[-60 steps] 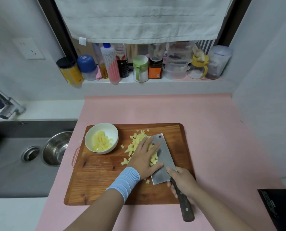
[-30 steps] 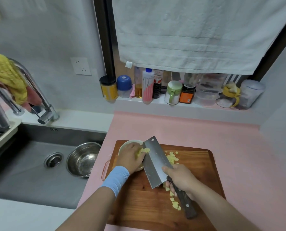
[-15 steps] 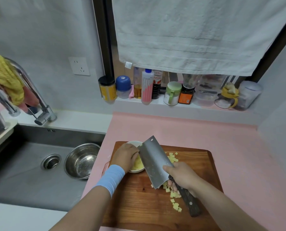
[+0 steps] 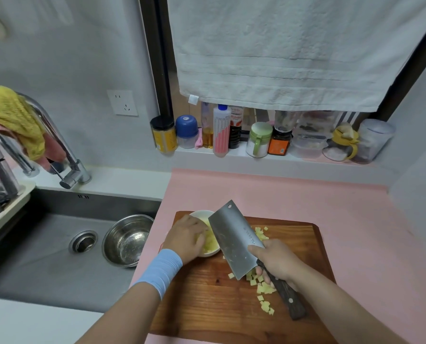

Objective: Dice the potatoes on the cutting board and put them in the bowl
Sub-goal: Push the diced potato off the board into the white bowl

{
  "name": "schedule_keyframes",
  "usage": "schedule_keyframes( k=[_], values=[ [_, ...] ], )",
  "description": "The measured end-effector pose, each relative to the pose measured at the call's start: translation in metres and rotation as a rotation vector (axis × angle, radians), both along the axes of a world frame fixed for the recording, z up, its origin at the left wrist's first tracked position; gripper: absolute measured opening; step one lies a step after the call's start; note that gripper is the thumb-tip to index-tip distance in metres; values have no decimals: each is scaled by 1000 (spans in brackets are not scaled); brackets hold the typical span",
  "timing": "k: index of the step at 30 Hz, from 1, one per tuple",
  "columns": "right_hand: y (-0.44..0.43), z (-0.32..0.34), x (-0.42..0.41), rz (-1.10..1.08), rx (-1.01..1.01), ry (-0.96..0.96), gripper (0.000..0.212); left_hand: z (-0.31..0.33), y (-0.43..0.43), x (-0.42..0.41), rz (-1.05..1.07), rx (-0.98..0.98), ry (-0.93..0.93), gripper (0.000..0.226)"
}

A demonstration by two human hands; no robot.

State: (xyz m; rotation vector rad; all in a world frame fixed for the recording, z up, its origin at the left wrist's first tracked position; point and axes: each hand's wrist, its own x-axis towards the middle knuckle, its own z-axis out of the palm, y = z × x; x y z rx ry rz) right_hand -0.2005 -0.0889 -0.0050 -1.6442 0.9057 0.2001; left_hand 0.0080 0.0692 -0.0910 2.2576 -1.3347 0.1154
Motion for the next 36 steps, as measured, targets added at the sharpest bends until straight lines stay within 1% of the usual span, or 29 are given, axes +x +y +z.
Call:
schedule_keyframes(
  k=[2,5,8,10,12,15,18,22,24,26,28,31,33,34,36],
  values=[
    [0,0,0,9,-3,-6,20,3,0,-9,-16,7,7,38],
    [-3,-2,-2,12,-27,-19,21,-3,3,-10,69,56,-36,41],
    [-12,-5,-10,-45,-63,-65,21,1,-1,-18,131,62,39,38],
    [-23,-7,-22,-104,-97,-94,21,7,-16,-32,86,65,82,32],
    [-37,-11,-37,-152,-148,-101,21,11,-38,-50,-17,17,118,29],
    [-61,-21,-62,-207,-198,-91,22,7,-81,-76,-105,3,176,31],
    [-79,-36,-87,-254,-202,-62,21,2,-120,-90,-93,167,281,43],
    [-90,-60,-115,-264,-170,-16,19,-14,-158,-86,-61,530,231,57],
    [-94,-71,-124,-281,-132,2,19,-25,-171,-82,-72,626,214,61],
    [-98,-81,-129,-295,-90,12,20,-36,-178,-81,-114,662,200,62],
    [-102,-89,-132,-305,-51,14,21,-44,-181,-82,-161,616,208,56],
    [-109,-96,-132,-315,-3,6,22,-49,-173,-85,-183,438,330,44],
    [-114,-101,-130,-317,36,7,21,-47,-162,-89,-182,327,349,42],
    [-116,-103,-128,-314,57,10,20,-47,-155,-92,-179,262,328,45],
    [-119,-108,-123,-300,96,12,19,-50,-138,-99,-186,132,225,64]
  ],
)
